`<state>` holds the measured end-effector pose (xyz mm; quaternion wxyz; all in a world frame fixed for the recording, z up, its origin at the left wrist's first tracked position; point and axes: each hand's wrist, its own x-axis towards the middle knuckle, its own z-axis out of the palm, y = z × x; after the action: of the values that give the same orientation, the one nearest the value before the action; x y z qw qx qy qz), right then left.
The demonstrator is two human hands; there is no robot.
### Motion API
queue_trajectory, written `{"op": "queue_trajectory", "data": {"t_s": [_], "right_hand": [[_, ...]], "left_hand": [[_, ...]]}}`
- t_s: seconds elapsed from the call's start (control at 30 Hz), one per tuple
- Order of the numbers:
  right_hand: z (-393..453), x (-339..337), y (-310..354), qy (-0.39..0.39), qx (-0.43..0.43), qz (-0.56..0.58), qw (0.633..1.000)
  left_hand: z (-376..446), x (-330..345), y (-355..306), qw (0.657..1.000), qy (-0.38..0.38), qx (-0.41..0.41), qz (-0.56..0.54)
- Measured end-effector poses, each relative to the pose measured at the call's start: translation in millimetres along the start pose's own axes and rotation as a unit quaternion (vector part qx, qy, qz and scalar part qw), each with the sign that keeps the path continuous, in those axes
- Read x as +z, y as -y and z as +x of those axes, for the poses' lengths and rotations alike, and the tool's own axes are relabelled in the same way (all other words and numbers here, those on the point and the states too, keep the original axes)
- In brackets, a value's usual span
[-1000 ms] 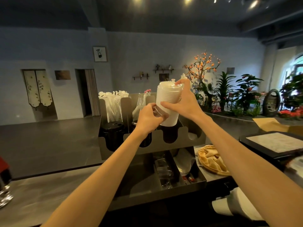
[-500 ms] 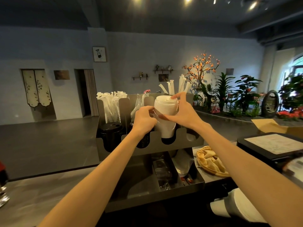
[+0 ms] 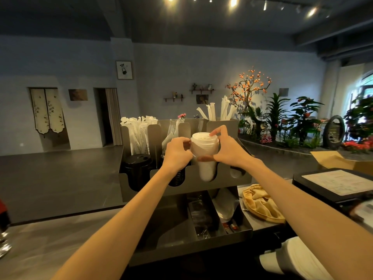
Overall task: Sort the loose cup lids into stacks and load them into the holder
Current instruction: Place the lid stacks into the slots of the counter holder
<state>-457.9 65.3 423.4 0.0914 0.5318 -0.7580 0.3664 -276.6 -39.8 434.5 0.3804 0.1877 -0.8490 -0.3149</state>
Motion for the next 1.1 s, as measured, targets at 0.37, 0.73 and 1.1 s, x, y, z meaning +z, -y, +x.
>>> {"op": "queue_trajectory", "data": {"t_s": [0.37,0.73,1.1], "right_hand": [[1,-3,6,0.005,-0.023,-0.032,0.999],[3,-16,3,0.045,-0.015,0.015,0.999],[-7,-9,3,0.016,-0.011,-0.007,1.000]], "left_hand": [[7,-10,11,0.999,0.009,0.015,0.033],[7,-13,12,0.995,0.052,0.050,0.073],[7,-16,14,0.993,0.066,0.058,0.081]]}}
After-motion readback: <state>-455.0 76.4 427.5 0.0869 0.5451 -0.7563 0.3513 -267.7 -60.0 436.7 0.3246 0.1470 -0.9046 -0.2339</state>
